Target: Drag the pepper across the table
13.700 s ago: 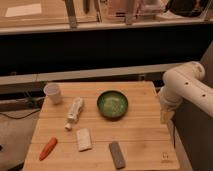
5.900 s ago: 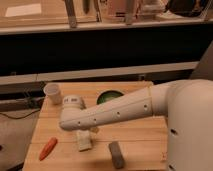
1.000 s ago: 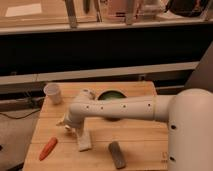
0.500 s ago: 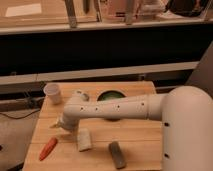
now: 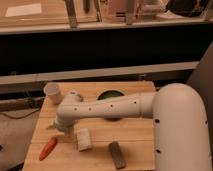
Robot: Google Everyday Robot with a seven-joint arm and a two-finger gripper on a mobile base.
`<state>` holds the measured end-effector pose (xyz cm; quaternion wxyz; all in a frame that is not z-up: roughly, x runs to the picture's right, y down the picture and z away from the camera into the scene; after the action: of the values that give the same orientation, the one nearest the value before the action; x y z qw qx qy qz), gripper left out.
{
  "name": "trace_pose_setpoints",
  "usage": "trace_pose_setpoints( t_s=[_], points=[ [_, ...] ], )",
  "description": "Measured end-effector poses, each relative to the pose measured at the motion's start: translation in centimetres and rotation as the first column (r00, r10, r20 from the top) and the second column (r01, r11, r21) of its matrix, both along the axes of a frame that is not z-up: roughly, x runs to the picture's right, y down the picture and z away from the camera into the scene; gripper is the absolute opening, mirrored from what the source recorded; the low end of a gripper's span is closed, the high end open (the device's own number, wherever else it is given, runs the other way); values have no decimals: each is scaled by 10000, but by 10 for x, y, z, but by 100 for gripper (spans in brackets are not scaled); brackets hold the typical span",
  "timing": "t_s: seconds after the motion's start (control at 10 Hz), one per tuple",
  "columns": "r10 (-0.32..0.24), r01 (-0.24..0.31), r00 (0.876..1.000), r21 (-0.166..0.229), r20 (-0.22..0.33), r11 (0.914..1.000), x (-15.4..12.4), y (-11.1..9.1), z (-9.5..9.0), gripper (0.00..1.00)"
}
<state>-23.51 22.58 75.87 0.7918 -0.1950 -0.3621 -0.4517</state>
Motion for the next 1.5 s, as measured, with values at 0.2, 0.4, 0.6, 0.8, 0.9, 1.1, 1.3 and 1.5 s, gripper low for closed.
trace_pose_setpoints(
  t_s=[0.2,0.4,0.6,0.8,0.9,1.1,1.3,1.5],
  points=[
    [178,-207,9985,-556,-524,9982,-4,3,1,80],
    [436,-534,9944,-1021,-964,9933,-5,5,4,80],
    [664,-892,9864,-1501,-1506,9846,-10,10,6,80],
    [729,-1071,9803,-1842,-1833,9770,-26,17,5,80],
    [775,-1150,9780,-1904,-1935,9750,-29,18,6,80],
    [1049,-1546,9668,-2068,-2328,9661,-26,22,18,80],
    [1224,-1802,9578,-2116,-2601,9606,-23,25,27,80],
    [1430,-2194,9396,-2265,-3108,9490,-14,28,40,80]
  ],
)
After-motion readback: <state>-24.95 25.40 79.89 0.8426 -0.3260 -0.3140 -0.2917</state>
